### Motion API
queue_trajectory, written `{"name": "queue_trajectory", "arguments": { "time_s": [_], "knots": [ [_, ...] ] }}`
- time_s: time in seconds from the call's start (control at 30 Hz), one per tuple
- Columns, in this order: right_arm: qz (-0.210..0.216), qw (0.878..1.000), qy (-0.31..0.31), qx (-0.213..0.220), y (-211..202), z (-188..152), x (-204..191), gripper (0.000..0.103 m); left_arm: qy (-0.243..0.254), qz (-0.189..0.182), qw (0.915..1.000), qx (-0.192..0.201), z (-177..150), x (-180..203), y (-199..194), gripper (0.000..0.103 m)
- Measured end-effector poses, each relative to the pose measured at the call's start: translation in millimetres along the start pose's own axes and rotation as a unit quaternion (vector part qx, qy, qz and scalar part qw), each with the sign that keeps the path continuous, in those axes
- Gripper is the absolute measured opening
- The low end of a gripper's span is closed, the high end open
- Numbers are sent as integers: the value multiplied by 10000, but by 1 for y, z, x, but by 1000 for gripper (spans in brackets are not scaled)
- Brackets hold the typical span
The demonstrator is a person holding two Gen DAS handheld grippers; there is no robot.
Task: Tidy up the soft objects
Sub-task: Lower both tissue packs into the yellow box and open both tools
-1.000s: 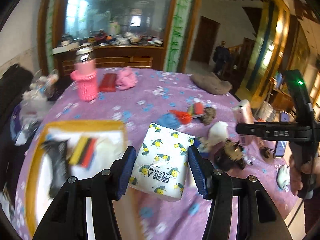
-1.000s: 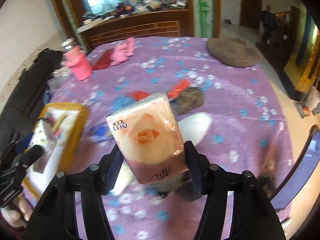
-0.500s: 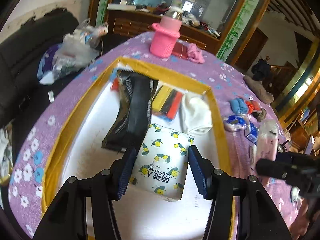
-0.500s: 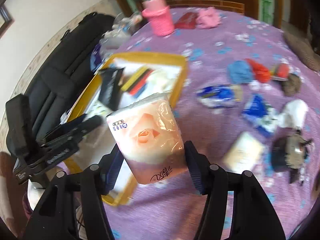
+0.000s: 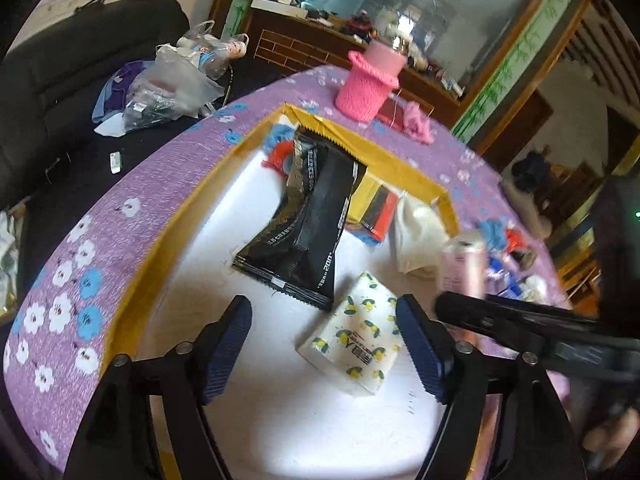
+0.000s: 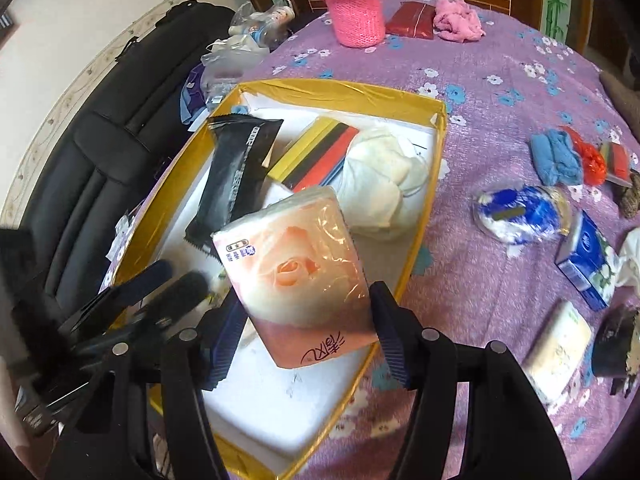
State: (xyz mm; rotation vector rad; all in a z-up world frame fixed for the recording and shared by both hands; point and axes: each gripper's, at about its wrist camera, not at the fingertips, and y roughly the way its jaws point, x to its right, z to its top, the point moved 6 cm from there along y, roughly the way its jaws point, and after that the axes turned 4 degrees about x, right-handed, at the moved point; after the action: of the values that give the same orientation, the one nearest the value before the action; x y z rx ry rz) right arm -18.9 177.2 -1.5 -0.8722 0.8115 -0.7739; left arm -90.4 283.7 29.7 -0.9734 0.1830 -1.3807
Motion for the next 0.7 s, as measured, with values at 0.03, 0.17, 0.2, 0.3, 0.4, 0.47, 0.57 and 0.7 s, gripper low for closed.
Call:
{"name": "queue_trajectory", "arguments": {
  "time_s": [0.03, 0.17, 0.2, 0.3, 0.4, 0.47, 0.57, 0.7],
  "knots": [
    [-55, 10000, 8, -17, 3, 2, 2, 61, -30, -5, 10000, 67, 0, -1, -5, 77],
    [-28, 9999, 119, -85, 13, 8, 5, 62, -11, -33, 9996, 267, -1, -1, -19, 80],
    [-24, 9999, 130, -54, 13, 9, 6, 62, -1, -43, 9996, 284, -2, 0, -21, 80],
    [-31, 9999, 139, 48, 10, 11, 9, 62, 44, -49, 9995, 312, -4, 2, -27, 80],
    [26, 9996, 194, 194, -2, 13, 13, 62, 88, -92, 9995, 292, -6, 8, -31, 81],
    [-52, 9990, 135, 419, -19, 14, 18, 62, 131, -129, 9995, 275, -8, 13, -33, 81],
    [-32, 9966, -8, 818, -56, 12, 29, 62, 231, -192, 9993, 228, -10, 24, -35, 83],
    [-417, 9909, 20, 1278, -110, 2, 69, 62, 436, -307, 9984, 181, -14, 46, -36, 84]
  ]
}}
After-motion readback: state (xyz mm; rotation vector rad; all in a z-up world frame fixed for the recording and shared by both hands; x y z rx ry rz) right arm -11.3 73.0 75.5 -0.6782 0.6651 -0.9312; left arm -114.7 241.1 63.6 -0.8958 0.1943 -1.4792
